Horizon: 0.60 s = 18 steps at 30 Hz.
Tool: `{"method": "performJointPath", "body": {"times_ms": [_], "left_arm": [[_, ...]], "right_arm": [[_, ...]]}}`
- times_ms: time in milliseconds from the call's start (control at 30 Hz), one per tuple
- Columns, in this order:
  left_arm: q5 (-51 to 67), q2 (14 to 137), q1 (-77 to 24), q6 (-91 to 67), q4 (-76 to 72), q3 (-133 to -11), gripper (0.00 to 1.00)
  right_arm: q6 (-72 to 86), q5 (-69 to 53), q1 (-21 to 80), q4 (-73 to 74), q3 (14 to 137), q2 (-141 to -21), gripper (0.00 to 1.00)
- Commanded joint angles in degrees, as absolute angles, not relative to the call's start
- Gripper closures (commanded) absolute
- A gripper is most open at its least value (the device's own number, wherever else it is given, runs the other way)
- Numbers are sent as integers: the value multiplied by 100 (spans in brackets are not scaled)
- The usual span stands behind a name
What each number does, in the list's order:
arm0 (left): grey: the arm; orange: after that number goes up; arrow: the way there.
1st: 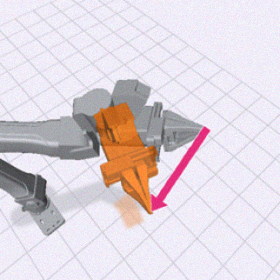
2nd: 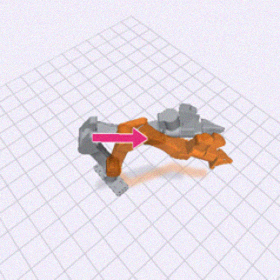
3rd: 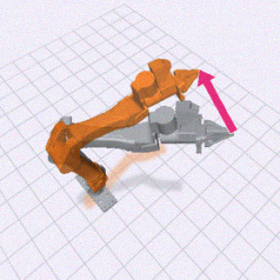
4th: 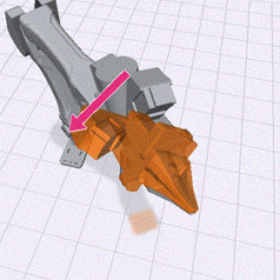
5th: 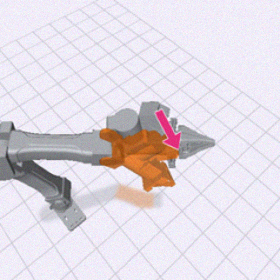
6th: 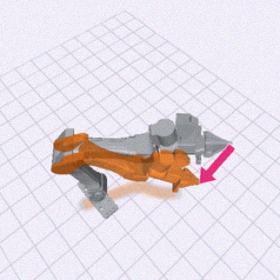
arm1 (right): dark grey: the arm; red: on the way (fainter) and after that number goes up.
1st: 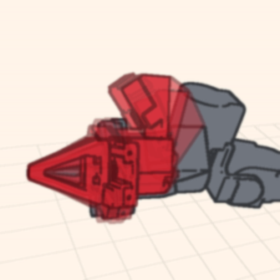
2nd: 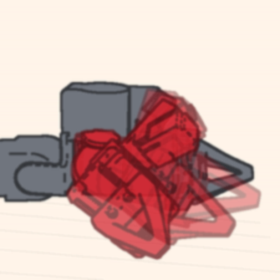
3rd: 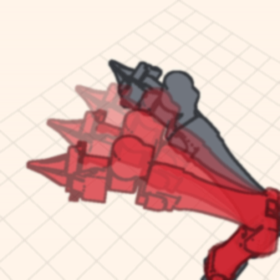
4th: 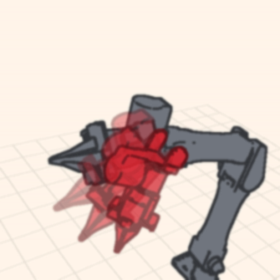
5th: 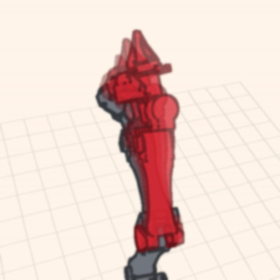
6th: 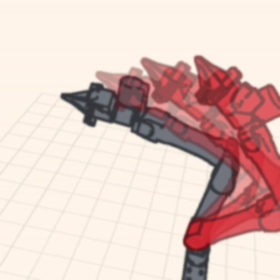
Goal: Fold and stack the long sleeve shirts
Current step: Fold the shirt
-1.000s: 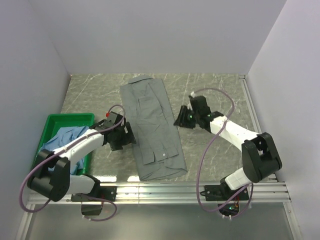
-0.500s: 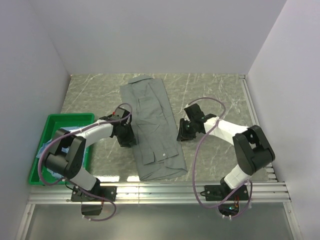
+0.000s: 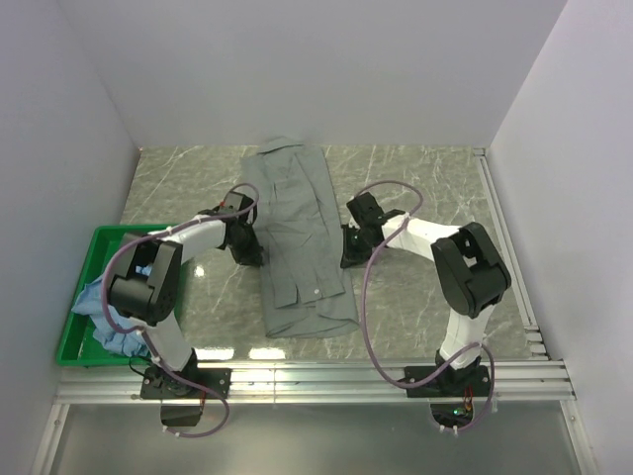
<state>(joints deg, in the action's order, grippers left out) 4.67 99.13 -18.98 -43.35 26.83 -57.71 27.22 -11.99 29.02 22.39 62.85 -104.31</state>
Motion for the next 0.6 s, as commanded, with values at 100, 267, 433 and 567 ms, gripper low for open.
{"method": "performJointPath", "body": {"times_ms": [100, 267, 433, 567], "left_arm": [[-150, 10056, -1696, -4034, 2716, -6082, 84], [-61, 8969, -1696, -4192, 2838, -5566, 53], [-53, 7666, -1705, -4534, 3234, -4888, 18], [366, 6682, -1705, -4746, 3638, -4387, 12]], "right_arm": [[2479, -818, 2909, 2434, 7005, -10556, 86], [2505, -765, 2900, 2505, 6690, -9766, 68], [2724, -975, 2900, 2636, 5917, -8739, 43], [3040, -1256, 2918, 2794, 5397, -8140, 37]]}}
